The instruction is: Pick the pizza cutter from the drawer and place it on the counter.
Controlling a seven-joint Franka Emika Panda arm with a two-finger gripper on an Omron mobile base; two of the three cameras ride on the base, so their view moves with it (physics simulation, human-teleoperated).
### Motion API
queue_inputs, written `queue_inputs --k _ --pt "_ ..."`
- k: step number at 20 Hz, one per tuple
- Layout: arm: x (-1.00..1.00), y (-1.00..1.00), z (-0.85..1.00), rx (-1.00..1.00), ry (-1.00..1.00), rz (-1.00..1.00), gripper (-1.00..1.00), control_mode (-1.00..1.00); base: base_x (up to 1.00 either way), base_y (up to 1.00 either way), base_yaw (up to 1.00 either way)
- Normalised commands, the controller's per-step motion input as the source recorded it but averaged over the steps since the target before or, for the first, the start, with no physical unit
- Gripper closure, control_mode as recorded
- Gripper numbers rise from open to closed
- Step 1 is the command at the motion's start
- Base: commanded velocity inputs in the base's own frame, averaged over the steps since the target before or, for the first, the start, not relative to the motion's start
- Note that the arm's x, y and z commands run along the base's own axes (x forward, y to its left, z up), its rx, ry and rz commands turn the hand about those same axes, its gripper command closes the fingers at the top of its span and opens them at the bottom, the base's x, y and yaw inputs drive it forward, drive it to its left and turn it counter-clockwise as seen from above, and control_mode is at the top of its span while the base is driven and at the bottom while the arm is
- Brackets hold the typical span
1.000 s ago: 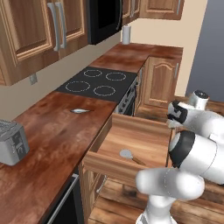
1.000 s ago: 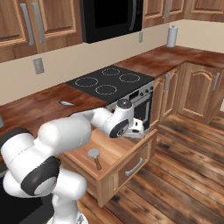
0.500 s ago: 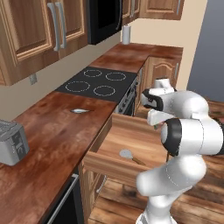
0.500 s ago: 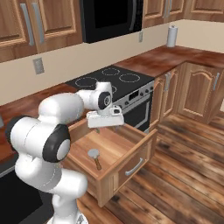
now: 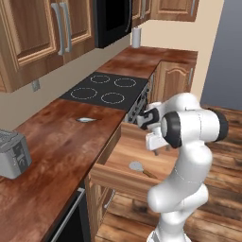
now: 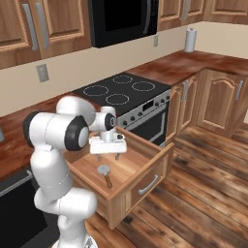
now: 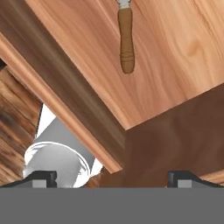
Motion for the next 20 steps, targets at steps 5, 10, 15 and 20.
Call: queue_inputs --k 5,10,15,20 --pt "0.04 0.19 -0.26 0.03 -0.05 -0.01 -1.0 -1.0 0.0 0.0 0.0" --pt "0.0 0.0 -0.62 0.04 -0.11 -0.06 -1.0 -1.0 0.0 0.0 0.0" --pt "0.03 0.0 -0.66 0.04 -0.06 -0.04 -1.0 -1.0 0.0 0.0 0.0" --pt "0.24 0.0 -0.37 0.02 -0.04 -0.01 -1.0 -1.0 0.0 0.0 0.0"
